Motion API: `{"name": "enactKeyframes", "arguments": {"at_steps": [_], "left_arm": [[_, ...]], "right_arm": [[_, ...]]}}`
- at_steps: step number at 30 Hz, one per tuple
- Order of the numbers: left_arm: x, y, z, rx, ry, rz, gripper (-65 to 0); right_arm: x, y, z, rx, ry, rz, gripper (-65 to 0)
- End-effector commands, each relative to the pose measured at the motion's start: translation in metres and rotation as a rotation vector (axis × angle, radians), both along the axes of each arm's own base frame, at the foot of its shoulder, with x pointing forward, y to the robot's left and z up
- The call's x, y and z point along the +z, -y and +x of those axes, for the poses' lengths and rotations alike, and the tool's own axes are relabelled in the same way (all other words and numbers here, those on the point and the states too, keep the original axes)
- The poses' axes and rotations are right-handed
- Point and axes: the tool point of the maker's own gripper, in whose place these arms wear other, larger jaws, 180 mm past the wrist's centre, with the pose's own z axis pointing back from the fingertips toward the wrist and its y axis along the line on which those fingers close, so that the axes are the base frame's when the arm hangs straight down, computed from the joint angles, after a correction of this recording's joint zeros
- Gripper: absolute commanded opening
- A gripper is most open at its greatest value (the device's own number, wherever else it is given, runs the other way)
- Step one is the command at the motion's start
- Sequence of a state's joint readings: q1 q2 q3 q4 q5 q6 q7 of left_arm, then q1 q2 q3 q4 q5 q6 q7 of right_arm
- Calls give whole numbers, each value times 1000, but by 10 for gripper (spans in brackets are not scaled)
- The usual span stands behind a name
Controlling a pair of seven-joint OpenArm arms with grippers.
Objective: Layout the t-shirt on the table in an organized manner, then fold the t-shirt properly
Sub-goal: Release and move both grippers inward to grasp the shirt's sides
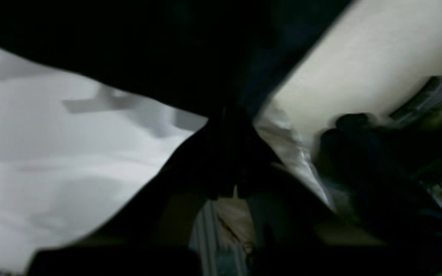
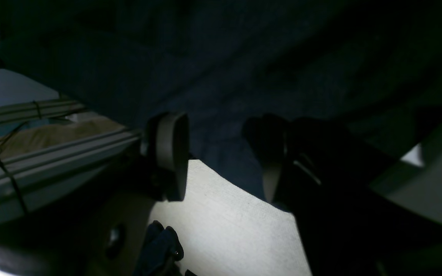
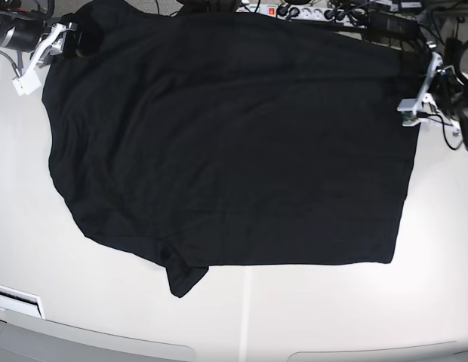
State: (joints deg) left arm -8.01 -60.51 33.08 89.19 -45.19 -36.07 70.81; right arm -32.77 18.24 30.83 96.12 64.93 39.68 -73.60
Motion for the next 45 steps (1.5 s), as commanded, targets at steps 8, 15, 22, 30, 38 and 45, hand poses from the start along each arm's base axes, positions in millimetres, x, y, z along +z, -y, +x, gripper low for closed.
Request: {"name": "enactKeyframes", "arguments": {"at_steps": [8,15,22,30,38,45], "left_arm": [[48,41,25,126,-26,-247,-259],[47,38,37,106,34,-236,-260],[16,18,84,208,288,-82,-650],[-26,29,110,237,394,-42,-650],[-61,30,107,296,376,-40,-650],[-74,53,124,236,456,-142,-650]], "right_arm": [[12,1,12,15,57,-6,-338],[43,-11,32,93,178,-53,-338],[38,-6,49,42,266,-141,-650],[2,-29,52,217,282,-346,-650],[-32,-33,76,223,266,-446,-650],[-63,-10,95,168,184,-497,-650]]}}
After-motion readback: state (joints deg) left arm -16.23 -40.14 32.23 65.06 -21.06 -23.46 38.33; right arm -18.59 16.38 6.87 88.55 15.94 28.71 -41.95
